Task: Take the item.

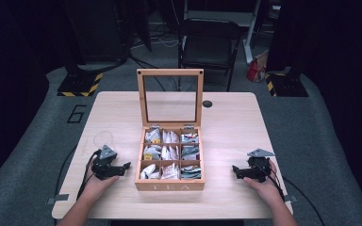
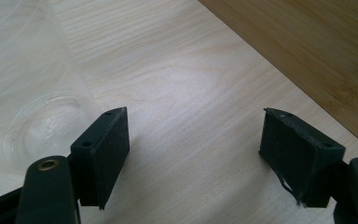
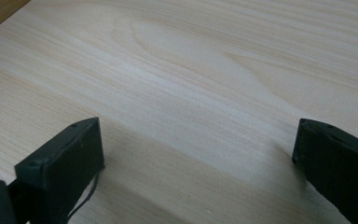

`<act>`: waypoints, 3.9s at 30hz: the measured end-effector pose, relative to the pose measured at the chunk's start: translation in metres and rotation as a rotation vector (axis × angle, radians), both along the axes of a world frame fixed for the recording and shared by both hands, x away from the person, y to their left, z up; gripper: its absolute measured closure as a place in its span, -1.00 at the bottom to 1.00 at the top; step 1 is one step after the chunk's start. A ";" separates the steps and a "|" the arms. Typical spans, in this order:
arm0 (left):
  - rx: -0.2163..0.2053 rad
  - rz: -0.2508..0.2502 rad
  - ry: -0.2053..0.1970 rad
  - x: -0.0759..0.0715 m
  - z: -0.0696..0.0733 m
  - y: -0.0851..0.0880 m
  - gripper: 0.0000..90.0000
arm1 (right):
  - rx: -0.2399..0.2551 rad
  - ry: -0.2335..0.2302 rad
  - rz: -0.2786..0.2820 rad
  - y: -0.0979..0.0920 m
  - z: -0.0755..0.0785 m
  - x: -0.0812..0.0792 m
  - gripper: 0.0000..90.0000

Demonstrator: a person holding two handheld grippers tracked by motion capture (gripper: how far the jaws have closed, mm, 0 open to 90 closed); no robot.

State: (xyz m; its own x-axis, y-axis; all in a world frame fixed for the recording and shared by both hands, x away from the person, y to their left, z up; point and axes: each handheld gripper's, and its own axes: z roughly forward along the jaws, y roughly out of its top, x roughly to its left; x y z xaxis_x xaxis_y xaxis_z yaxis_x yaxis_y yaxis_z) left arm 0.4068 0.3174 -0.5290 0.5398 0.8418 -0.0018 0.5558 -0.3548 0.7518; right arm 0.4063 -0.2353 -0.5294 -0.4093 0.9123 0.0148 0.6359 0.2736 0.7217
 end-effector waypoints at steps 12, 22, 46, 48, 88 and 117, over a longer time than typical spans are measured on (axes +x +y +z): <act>0.000 0.003 0.000 0.000 0.000 0.000 -0.47 | 0.000 0.002 0.005 0.000 0.000 0.000 -0.97; -0.004 0.015 -0.007 -0.001 0.000 -0.001 -0.44 | 0.000 0.000 -0.001 0.000 0.000 0.000 -0.97; 0.001 -0.007 0.026 -0.007 0.011 -0.004 -0.22 | 0.000 0.001 -0.001 0.000 0.000 0.000 -0.97; -0.006 -0.004 0.021 -0.008 0.012 -0.004 -0.20 | 0.000 0.001 -0.001 0.000 0.000 0.000 -0.97; -0.112 -0.014 -0.017 -0.017 0.061 -0.009 -0.04 | 0.000 0.001 -0.001 0.000 0.000 0.000 -0.97; -0.101 -0.099 -0.042 -0.010 0.088 -0.031 0.14 | 0.000 0.001 -0.001 0.000 0.000 0.000 -0.97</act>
State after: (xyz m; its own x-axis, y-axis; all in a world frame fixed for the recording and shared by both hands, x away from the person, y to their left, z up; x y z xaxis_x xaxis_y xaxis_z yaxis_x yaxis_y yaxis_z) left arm 0.3964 0.2869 -0.4405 0.6218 0.7809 -0.0594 0.4887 -0.3276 0.8086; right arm 0.4062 -0.2352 -0.5294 -0.4085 0.9126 0.0151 0.6368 0.2731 0.7211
